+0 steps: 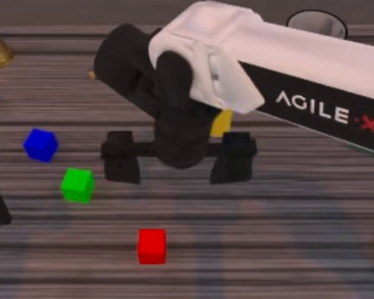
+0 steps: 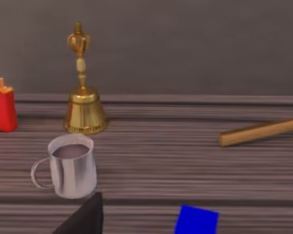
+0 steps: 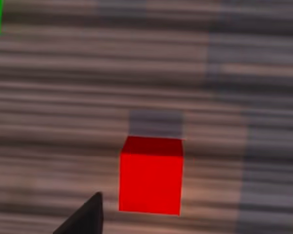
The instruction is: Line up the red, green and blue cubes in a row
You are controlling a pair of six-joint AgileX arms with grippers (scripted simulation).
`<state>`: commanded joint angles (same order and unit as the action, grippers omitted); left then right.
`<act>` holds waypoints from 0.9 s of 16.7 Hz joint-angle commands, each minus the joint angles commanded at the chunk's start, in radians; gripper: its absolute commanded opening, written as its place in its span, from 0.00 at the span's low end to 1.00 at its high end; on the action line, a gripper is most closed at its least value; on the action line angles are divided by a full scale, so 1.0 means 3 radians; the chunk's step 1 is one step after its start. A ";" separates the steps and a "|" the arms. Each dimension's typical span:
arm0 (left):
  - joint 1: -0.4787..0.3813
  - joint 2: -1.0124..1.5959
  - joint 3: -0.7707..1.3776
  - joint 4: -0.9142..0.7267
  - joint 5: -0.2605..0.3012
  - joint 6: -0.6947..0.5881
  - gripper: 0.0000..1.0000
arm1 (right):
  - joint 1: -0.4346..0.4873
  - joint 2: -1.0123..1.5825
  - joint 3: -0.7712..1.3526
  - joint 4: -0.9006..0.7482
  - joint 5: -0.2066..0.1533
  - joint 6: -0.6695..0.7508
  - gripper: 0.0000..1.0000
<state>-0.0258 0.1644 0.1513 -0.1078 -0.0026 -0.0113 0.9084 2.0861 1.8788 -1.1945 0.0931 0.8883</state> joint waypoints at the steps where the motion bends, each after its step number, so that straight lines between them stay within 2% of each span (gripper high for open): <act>1: -0.0032 0.0200 0.0165 -0.0119 0.0001 -0.0012 1.00 | -0.0099 -0.0242 -0.0190 0.0120 0.0049 -0.0113 1.00; 5: -0.0183 0.1205 0.0903 -0.0676 0.0008 -0.0065 1.00 | -0.0606 -0.1515 -0.1194 0.0713 0.0216 -0.0656 1.00; 8: -0.0310 0.2143 0.1516 -0.1171 0.0012 -0.0111 1.00 | -0.1067 -0.2651 -0.2154 0.1239 0.0285 -0.1129 1.00; 11: -0.0436 0.3119 0.2127 -0.1680 0.0016 -0.0159 1.00 | -0.1553 -0.3805 -0.3200 0.1802 0.0285 -0.1618 1.00; 15: -0.0590 0.4270 0.2889 -0.2300 0.0019 -0.0218 1.00 | -0.2142 -0.5144 -0.4493 0.2553 0.0177 -0.2204 1.00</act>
<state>-0.2028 1.4452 1.0179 -0.7979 0.0030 -0.0767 0.2659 0.5430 0.5309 -0.4288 0.1461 0.2269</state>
